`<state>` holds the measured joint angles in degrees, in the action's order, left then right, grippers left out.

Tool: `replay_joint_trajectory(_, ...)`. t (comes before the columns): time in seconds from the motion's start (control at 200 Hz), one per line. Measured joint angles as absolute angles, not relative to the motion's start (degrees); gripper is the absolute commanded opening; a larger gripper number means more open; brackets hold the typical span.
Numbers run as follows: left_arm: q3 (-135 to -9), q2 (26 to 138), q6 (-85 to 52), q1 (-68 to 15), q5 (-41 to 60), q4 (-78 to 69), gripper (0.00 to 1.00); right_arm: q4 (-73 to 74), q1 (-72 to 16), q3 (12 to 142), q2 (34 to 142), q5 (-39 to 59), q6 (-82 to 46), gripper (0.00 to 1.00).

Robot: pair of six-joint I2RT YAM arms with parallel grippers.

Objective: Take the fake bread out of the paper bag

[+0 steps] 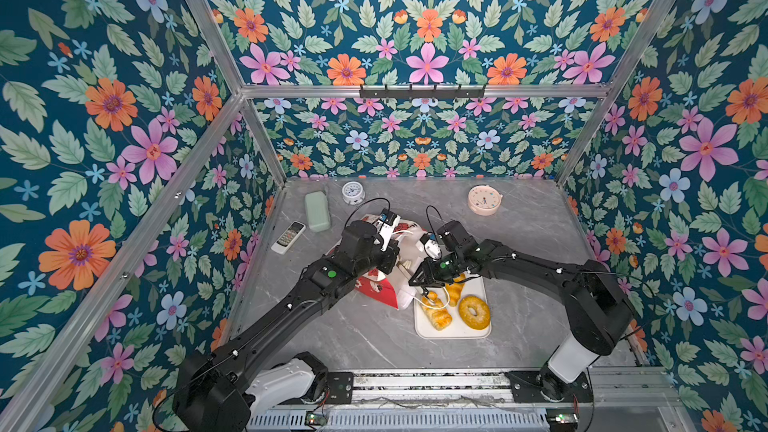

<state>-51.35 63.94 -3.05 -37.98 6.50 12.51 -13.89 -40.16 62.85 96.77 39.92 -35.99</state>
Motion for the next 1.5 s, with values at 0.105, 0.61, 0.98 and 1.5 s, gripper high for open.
replay_joint_trajectory(0.105,-51.4,64.4,-3.0,-38.0,7.3,12.5,0.0,-13.8,-40.1,63.3,97.9,40.0,-36.0,0.32)
replay_joint_trajectory(0.61,-51.5,64.7,-3.0,-38.0,7.7,12.9,0.0,-11.4,-40.1,66.4,100.3,40.5,-36.4,0.4)
replay_joint_trajectory(0.98,-51.7,64.7,-2.9,-38.0,7.6,12.9,0.0,-12.3,-40.1,68.2,100.8,42.2,-36.9,0.33)
replay_joint_trajectory(1.5,-52.1,65.2,-2.9,-38.0,8.0,13.0,0.0,-11.3,-40.3,69.4,103.6,43.0,-36.9,0.35)
